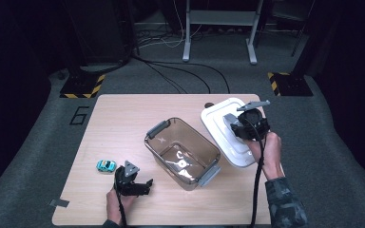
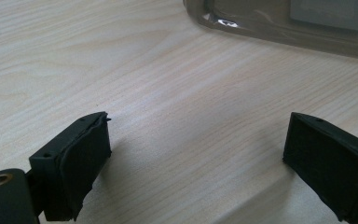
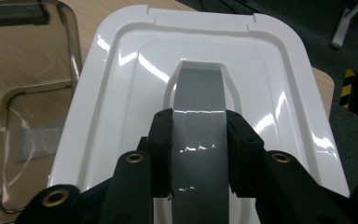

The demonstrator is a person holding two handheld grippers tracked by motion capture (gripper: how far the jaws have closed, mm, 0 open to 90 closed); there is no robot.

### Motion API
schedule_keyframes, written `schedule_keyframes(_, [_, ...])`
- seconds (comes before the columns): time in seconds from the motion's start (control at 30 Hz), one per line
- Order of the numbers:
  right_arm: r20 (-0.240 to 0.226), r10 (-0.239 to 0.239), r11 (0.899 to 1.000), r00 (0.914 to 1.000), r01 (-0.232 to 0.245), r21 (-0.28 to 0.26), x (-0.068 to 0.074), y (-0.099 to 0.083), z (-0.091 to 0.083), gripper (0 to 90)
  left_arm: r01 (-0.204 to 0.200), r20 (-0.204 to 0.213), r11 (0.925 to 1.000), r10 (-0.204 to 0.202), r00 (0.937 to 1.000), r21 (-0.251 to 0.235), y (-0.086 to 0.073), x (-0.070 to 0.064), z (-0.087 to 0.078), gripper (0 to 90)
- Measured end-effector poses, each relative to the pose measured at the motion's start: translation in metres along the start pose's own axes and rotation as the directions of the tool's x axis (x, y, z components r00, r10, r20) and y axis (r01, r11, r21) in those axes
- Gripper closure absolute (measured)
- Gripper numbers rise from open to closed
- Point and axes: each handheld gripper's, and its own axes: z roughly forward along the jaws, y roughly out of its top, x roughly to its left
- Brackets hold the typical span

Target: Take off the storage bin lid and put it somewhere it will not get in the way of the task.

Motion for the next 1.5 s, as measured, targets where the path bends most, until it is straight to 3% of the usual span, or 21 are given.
schedule_keyframes(0.6, [0.100,0.095,0.993,0.9904,-0.101,0.053,-0.034,-0.034,0.040,66.9,-0.008,0.001,0.9999,0.008,1.0000,0.006,0.000,0.000,0.000,6.8])
schedule_keyframes(1.17, [0.129,0.133,0.983,0.9827,-0.148,0.112,-0.041,-0.066,0.084,66.9,-0.003,-0.001,1.0000,0.003,1.0000,0.001,0.000,0.000,0.000,6.8])
schedule_keyframes(1.5, [0.128,0.183,0.972,0.9748,-0.199,0.127,-0.042,-0.079,0.103,66.8,-0.002,0.000,1.0000,0.002,1.0000,0.000,0.000,0.000,0.000,6.8])
